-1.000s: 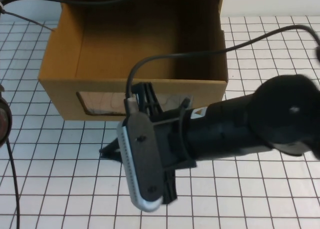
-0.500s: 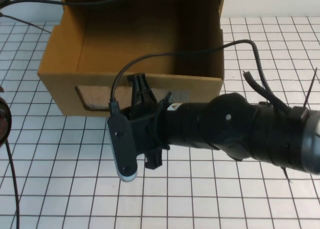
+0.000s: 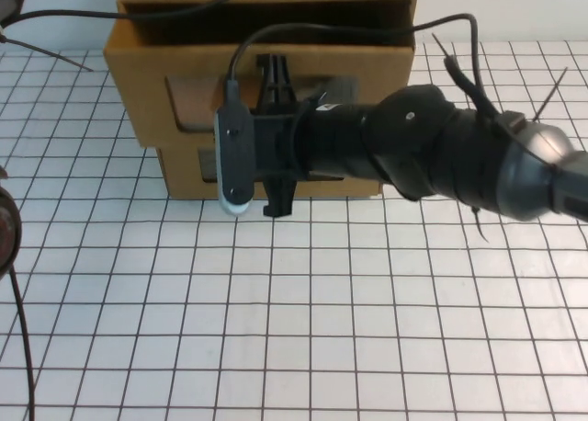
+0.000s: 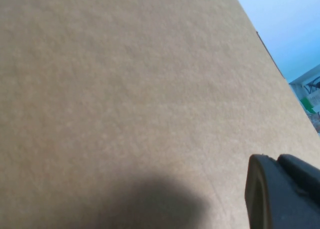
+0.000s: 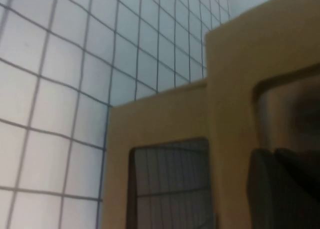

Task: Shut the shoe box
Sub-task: Close the shoe box with your right arm

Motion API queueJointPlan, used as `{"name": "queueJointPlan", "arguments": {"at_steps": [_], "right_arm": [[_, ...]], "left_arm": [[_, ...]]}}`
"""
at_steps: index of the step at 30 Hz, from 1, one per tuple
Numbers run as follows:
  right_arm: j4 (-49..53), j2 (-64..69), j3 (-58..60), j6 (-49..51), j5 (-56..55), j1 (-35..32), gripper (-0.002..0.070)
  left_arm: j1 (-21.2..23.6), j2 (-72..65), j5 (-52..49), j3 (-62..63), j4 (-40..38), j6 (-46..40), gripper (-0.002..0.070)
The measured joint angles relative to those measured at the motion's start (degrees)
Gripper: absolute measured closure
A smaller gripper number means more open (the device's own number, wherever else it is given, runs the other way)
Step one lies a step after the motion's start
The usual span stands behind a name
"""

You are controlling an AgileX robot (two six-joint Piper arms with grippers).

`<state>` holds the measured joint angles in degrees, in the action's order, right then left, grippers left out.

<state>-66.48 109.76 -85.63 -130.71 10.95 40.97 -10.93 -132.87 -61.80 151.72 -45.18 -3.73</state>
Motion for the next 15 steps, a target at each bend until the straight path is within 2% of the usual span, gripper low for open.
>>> {"name": "queueJointPlan", "arguments": {"at_steps": [9, 15], "right_arm": [[-3.06, 9.44, -10.57, 0.0, 4.52, -4.79, 0.0691], [-3.79, 9.88, -11.56, 0.0, 6.26, -5.42, 0.0691]], "left_arm": [[0.1, 0.0, 0.12, 0.0, -0.17, -0.14, 0.0677], [0.1, 0.0, 0.12, 0.0, -0.17, -0.14, 0.0677]]}}
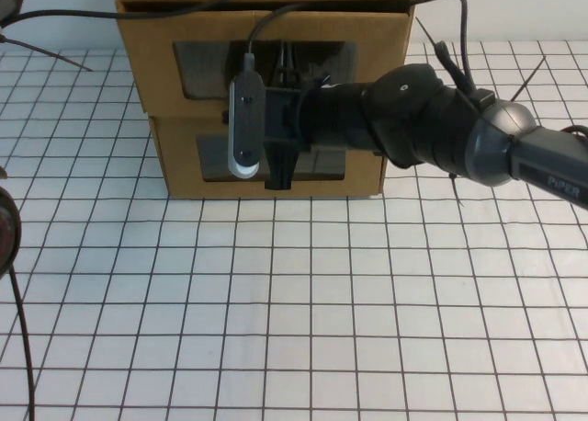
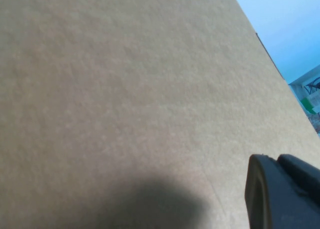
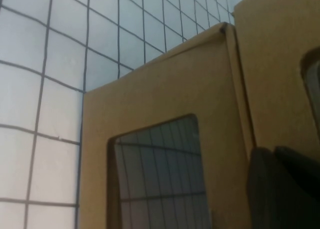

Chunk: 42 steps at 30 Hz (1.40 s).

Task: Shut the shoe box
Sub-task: Close the shoe box with your right arm

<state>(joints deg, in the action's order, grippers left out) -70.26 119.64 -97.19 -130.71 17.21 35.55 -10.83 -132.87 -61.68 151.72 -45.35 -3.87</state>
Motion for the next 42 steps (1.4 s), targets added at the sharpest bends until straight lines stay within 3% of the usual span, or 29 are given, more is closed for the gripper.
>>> {"name": "queueJointPlan", "arguments": {"at_steps": [22, 42], "right_arm": [[-8.6, 0.4, -0.28, -4.21, 1.09, -1.7, 0.0691], [-9.26, -8.67, 3.21, -4.0, -3.63, 5.92, 0.0691]], "left_arm": [[0.11, -0.22, -0.21, 0.0, -2.02, -2.48, 0.0678], [0.73, -0.42, -0.8, 0.0, -3.22, -2.82, 0.0677]]}}
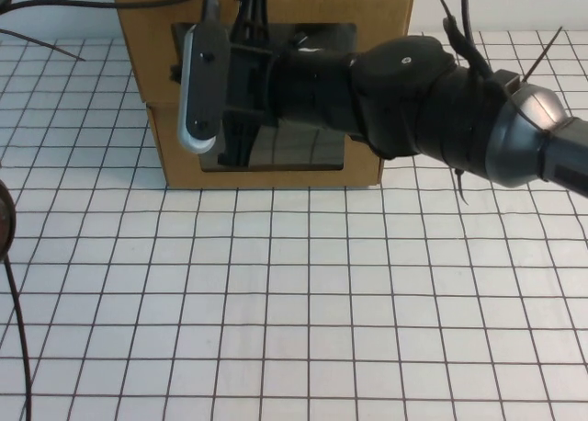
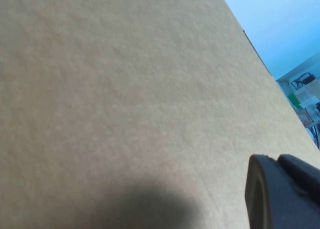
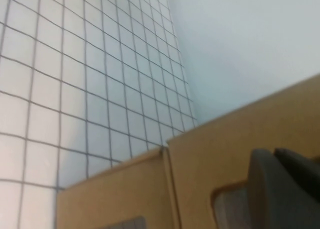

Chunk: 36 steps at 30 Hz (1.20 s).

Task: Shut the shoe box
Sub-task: Close the shoe box with your right arm

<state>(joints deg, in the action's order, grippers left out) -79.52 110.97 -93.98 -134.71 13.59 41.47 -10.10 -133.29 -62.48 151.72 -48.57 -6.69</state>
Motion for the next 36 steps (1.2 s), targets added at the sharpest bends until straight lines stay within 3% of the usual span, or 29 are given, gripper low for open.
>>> {"name": "queueJointPlan", "arguments": {"at_steps": [11, 25, 32, 36], "right_arm": [[-2.03, 1.46, 0.24, 0.0, -5.01, -5.83, 0.0691], [-5.6, 5.11, -4.17, 0.05, 4.24, -9.83, 0.0691], [-4.19, 0.24, -2.62, 4.35, 8.62, -9.26, 0.0691], [-1.08, -5.14, -2.54, 17.18, 12.33, -9.25, 0.0691]], "left_arm": [[0.22, 0.0, -0.2, 0.0, -0.98, 0.0, 0.0677], [0.33, -0.03, -0.43, 0.0, -1.29, -1.73, 0.0677], [0.55, 0.3, -1.09, -0.14, -1.41, -3.64, 0.0677], [0.55, 1.58, -2.39, 1.01, -0.84, -6.15, 0.0677]]}}
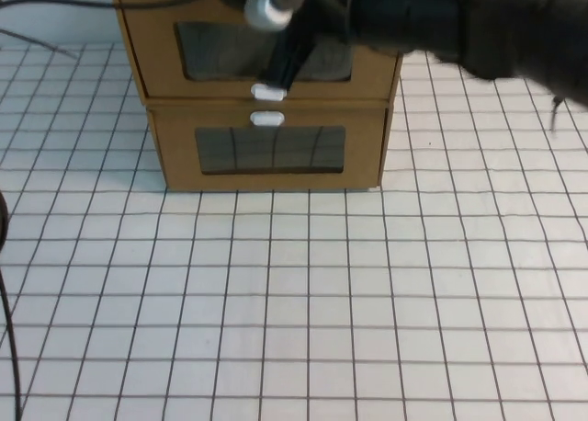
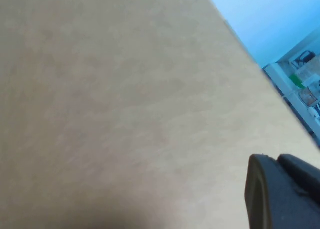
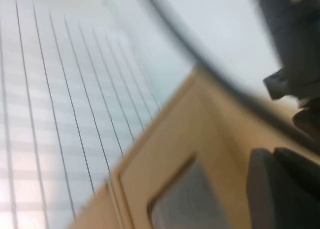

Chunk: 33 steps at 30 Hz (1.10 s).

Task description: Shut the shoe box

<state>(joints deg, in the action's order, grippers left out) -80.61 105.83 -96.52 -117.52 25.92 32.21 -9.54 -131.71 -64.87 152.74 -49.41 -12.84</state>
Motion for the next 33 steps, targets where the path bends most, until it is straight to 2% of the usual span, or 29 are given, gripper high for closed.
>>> {"name": "queueJointPlan", "arguments": {"at_steps": [5, 10, 14, 20, 23, 28, 31, 33], "right_arm": [[6.45, -7.39, 0.0, 10.08, 1.32, 0.0, 0.0691], [8.84, -13.94, 0.0, 21.21, -10.83, -0.11, 0.0691], [8.73, -18.51, 0.0, 27.88, -14.37, -2.1, 0.0691], [9.2, -22.57, 0.0, 42.41, -10.4, -9.76, 0.0691], [12.56, -22.85, 0.0, 51.52, -6.54, -16.28, 0.0691], [29.64, -22.85, 0.0, 65.96, 3.69, -27.29, 0.0691], [41.26, -23.57, 0.54, 70.06, 7.16, -30.65, 0.0691], [44.94, -25.28, 2.34, 70.32, 6.75, -31.05, 0.0691]], "left_arm": [[0.63, 5.56, -3.68, 6.36, 3.75, -1.26, 0.0677], [0.98, 13.35, -7.36, 13.89, 14.47, 0.11, 0.0677], [1.06, 18.84, -8.01, 15.08, 18.6, 2.04, 0.0677], [1.06, 26.53, -8.76, 15.33, 22.81, 4.81, 0.0677], [1.06, 30.34, -8.76, 15.33, 23.51, 5.49, 0.0677], [1.06, 36.38, -8.76, 14.91, 23.49, 5.6, 0.0677], [1.06, 39.94, -8.76, 11.43, 23.49, 5.45, 0.0677], [1.06, 42.74, -8.76, 7.24, 23.09, 5.02, 0.0677]]}}
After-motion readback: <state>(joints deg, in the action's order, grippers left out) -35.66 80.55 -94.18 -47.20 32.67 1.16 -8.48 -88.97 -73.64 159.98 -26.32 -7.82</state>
